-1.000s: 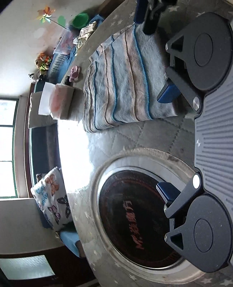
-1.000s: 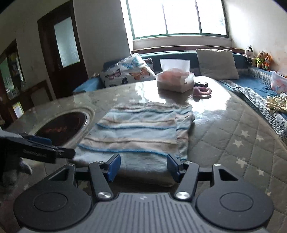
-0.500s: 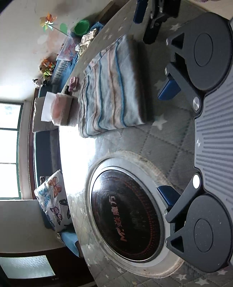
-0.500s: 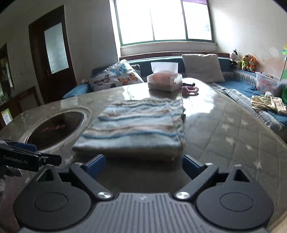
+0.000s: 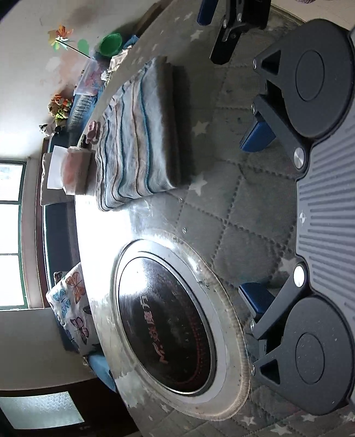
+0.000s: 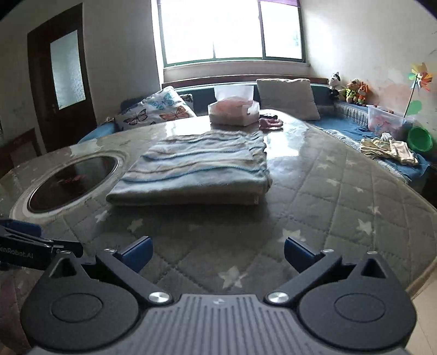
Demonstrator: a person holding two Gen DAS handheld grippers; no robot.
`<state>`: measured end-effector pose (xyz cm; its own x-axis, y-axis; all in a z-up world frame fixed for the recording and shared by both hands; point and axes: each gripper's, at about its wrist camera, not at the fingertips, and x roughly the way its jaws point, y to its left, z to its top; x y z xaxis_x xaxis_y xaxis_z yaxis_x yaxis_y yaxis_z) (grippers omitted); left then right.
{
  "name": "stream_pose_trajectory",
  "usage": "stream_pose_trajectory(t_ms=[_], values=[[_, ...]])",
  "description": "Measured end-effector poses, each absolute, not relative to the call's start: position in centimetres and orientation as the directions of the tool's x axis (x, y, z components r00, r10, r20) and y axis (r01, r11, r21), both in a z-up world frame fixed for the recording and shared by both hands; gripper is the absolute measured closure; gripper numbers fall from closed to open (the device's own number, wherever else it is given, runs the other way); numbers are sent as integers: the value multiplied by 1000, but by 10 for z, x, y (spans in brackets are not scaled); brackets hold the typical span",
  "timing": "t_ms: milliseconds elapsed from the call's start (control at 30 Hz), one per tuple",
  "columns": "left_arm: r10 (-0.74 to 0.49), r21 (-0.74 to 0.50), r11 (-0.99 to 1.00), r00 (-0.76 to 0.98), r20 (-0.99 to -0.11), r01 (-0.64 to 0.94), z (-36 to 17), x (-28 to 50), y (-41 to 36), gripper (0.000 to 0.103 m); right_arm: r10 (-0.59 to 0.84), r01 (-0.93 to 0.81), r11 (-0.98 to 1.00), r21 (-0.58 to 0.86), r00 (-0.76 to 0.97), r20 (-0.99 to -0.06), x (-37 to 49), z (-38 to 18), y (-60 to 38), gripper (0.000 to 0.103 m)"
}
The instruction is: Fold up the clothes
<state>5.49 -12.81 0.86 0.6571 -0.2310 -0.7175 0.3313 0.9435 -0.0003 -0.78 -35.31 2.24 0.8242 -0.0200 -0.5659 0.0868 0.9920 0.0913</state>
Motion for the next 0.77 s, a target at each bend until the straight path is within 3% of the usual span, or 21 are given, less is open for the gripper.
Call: stream_pose_trajectory(t_ms=[767], values=[[-237, 20, 942, 705, -669, 335, 11, 14, -121, 0, -67, 122, 991, 63, 830, -553, -38, 25, -337, 0]])
